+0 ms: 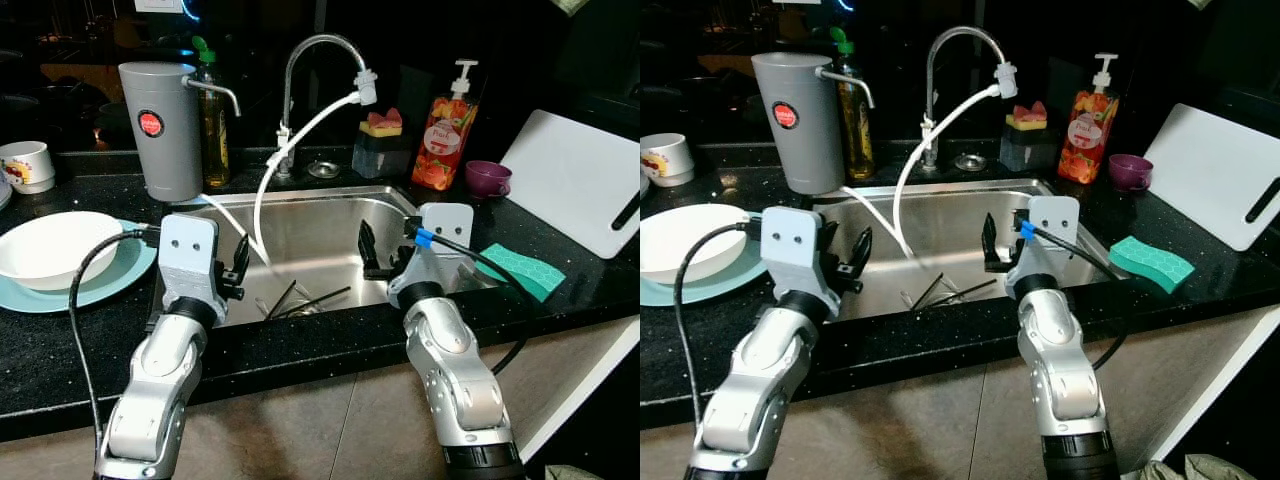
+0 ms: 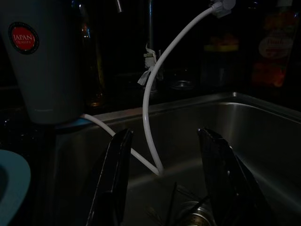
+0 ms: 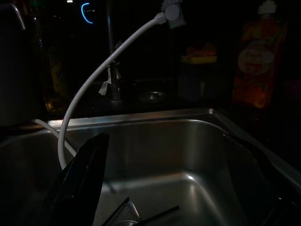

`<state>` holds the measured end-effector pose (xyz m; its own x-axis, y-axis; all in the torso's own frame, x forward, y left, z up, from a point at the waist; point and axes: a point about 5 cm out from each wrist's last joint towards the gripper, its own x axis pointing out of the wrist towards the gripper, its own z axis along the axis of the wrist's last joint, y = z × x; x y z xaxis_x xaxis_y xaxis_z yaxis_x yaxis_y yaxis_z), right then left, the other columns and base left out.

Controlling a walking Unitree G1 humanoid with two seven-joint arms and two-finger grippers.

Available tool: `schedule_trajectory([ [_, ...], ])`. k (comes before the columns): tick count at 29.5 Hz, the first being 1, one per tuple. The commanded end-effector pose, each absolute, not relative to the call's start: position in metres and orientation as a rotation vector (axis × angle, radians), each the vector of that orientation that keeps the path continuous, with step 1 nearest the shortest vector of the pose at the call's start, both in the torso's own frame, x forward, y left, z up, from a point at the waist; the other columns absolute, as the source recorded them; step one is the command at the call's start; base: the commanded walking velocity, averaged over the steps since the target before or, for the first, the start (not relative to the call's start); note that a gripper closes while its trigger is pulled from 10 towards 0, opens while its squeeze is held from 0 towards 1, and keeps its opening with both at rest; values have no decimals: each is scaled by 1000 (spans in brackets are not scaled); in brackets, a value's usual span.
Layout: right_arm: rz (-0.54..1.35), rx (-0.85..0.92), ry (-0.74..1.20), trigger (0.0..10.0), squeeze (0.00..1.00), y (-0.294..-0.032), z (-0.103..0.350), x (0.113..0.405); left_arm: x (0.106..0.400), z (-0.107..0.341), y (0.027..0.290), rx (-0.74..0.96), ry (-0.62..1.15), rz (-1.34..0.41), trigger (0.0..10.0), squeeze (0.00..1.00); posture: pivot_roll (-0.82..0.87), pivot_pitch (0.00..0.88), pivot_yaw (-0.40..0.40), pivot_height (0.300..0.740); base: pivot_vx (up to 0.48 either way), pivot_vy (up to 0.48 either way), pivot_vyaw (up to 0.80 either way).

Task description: Kitchen organization

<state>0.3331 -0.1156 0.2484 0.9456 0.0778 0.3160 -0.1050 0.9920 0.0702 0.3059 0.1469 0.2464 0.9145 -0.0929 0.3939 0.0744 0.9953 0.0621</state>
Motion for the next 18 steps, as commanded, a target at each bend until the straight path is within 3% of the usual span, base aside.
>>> schedule_trajectory([
  [1, 89, 89, -318, 10000, 0, -117, 250, 334, 306, 245, 143, 47, -402, -95, 10000, 0, 132, 79, -73, 740, 0, 0, 0],
  [18, 91, 90, -323, 10000, 0, -116, 250, 335, 307, 247, 143, 49, -407, -99, 10000, 0, 136, 69, -70, 740, 0, 0, 0],
])
